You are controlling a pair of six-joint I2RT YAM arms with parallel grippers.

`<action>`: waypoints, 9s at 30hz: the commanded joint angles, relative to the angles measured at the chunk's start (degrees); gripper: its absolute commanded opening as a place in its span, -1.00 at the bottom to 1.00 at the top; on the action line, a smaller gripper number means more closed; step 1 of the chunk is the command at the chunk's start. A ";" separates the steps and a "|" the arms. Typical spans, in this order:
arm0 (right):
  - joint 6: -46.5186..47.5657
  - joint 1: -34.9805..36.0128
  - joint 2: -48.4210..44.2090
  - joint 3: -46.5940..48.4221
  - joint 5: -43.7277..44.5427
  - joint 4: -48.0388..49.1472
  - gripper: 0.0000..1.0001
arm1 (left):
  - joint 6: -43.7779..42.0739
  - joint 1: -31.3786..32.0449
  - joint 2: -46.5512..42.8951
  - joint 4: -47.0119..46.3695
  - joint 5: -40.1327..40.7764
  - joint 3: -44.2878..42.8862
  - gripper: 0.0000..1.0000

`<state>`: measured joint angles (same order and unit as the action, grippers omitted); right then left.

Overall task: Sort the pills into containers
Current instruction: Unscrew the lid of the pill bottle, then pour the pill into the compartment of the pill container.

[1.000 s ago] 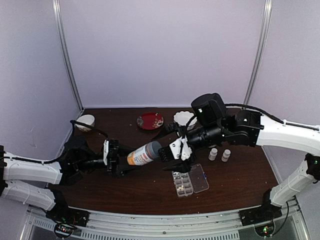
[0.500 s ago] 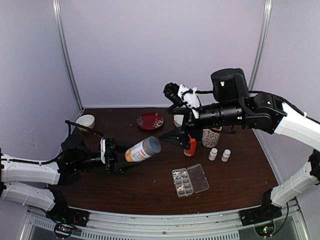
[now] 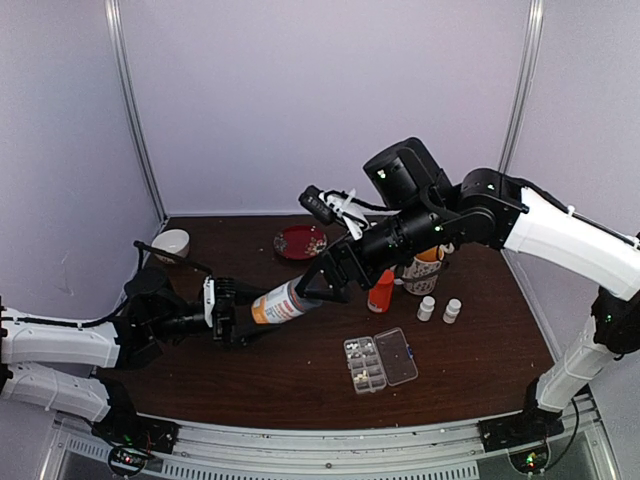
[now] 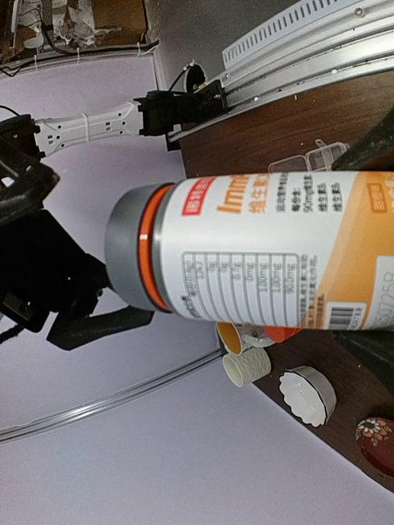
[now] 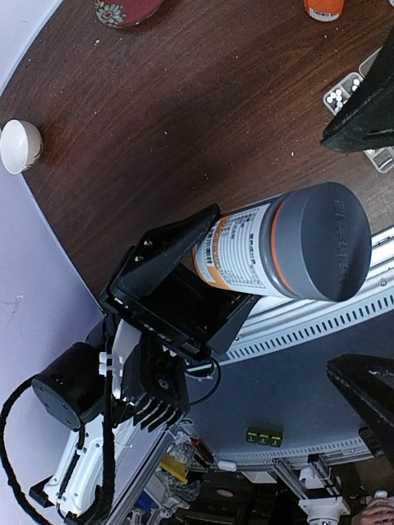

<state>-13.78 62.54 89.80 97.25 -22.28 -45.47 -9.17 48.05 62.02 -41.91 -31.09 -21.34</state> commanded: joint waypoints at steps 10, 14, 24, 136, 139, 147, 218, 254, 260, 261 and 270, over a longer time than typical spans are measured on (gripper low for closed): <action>-6.73 0.92 3.04 2.94 -0.66 -1.74 0.64 | -1.07 -0.24 -0.72 -2.47 0.30 -2.21 -0.57; -6.44 0.95 3.83 3.85 -0.28 -2.65 0.46 | -0.99 -0.25 -0.74 -2.71 0.11 -2.12 -0.58; -0.01 1.13 4.38 4.37 -1.43 -4.26 -0.11 | -0.28 -0.27 -0.61 -3.22 -0.11 -2.05 -0.58; -3.65 0.74 1.49 1.54 -1.82 -3.63 0.08 | 5.80 -0.24 3.75 -12.06 -4.28 -0.61 -0.63; -2.55 0.87 1.76 1.76 -2.23 -4.04 0.00 | 5.91 -0.24 3.81 -12.06 -4.32 -0.67 -0.63; -0.96 1.37 2.37 1.99 -1.81 -4.74 0.46 | 6.22 -0.28 3.95 -12.10 -4.07 -0.60 -0.63; 17.49 -3.73 -29.32 -40.63 4.12 24.15 -0.58 | 17.67 16.93 22.38 -23.49 15.48 4.24 -0.73; -19.43 -3.92 -29.65 -57.07 -2.40 34.33 -0.80 | 14.71 20.81 32.19 -0.80 16.44 -10.36 -0.78; -22.15 -3.44 -28.16 -59.72 -4.60 40.42 -0.81 | 14.78 20.83 33.60 0.69 17.52 -12.32 -0.78; -22.29 -3.33 -27.72 -59.80 -4.80 40.75 -0.81 | 14.77 20.79 33.87 0.95 17.60 -12.63 -0.78; -24.47 -3.17 -24.30 -62.89 -4.85 45.23 -0.83 | 15.21 20.80 35.48 2.93 18.52 -14.45 -0.79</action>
<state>-36.47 58.92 63.83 36.56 -26.04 -4.91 6.28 68.62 96.53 -38.33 -13.45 -33.56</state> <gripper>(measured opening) 0.536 0.539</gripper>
